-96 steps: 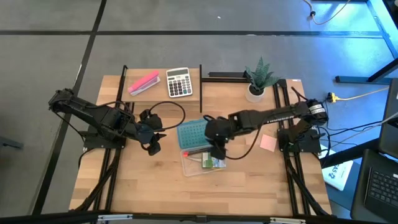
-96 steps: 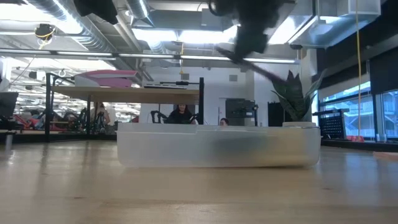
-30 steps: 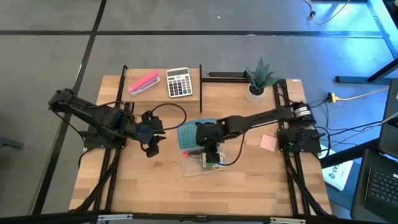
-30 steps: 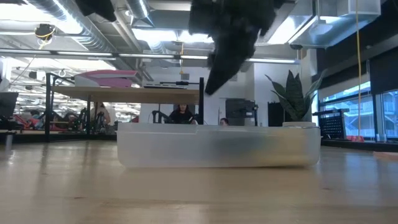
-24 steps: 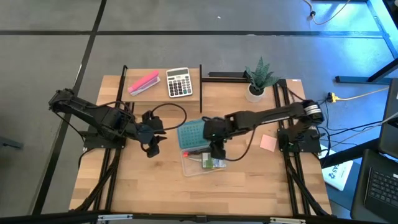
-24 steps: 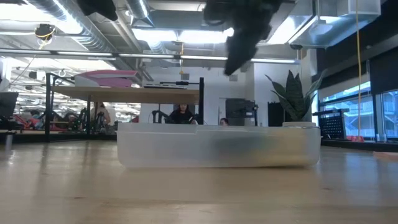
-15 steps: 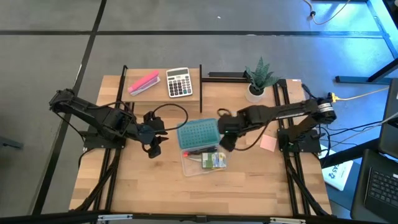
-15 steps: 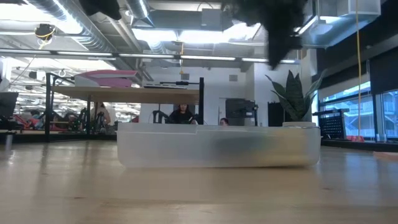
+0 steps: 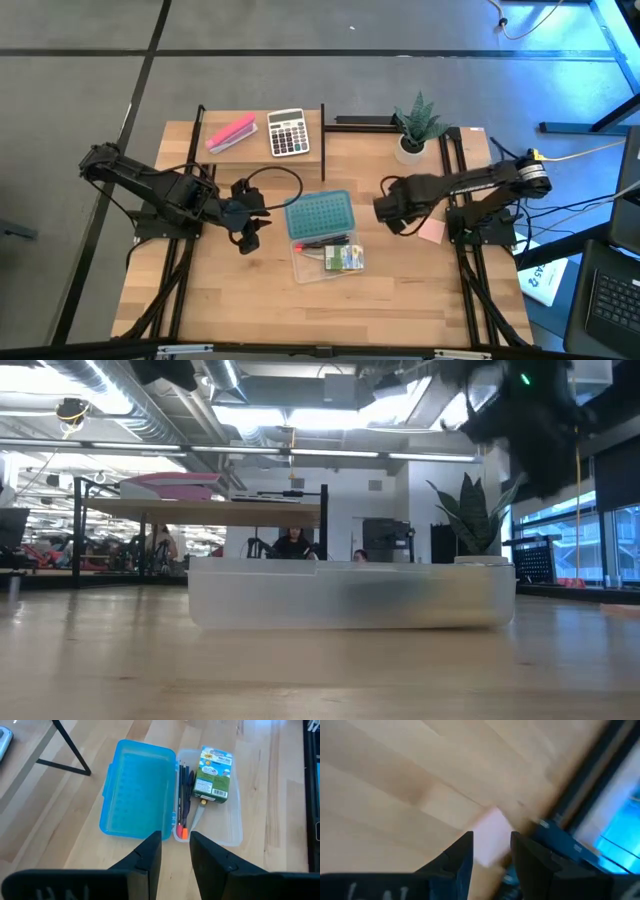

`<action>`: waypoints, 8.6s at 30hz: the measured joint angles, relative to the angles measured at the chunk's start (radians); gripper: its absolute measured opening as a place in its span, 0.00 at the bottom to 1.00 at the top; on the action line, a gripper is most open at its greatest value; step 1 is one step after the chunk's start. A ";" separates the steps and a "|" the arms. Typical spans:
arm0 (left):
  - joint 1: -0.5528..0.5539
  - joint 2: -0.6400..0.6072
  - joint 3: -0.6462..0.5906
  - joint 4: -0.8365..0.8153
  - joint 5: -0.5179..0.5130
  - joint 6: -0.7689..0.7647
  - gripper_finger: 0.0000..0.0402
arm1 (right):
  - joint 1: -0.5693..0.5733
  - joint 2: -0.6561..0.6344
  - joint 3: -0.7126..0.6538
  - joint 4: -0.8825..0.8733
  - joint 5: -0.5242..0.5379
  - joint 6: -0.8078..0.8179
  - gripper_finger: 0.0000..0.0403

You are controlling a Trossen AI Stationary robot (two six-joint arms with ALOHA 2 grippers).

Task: Pack school essentials
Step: Put the pink sticky note into the blue supply box

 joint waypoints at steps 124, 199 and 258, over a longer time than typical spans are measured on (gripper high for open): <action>0.000 0.000 0.000 0.109 0.061 0.284 0.23 | 0.118 -0.035 -0.201 0.586 -0.199 -0.608 0.68; 0.000 0.000 0.000 0.109 0.056 0.284 0.23 | 0.135 -0.034 -0.521 0.950 -0.239 -0.654 0.99; 0.000 0.000 0.000 0.109 0.056 0.284 0.23 | 0.164 -0.001 -0.443 0.924 -0.186 -0.656 0.86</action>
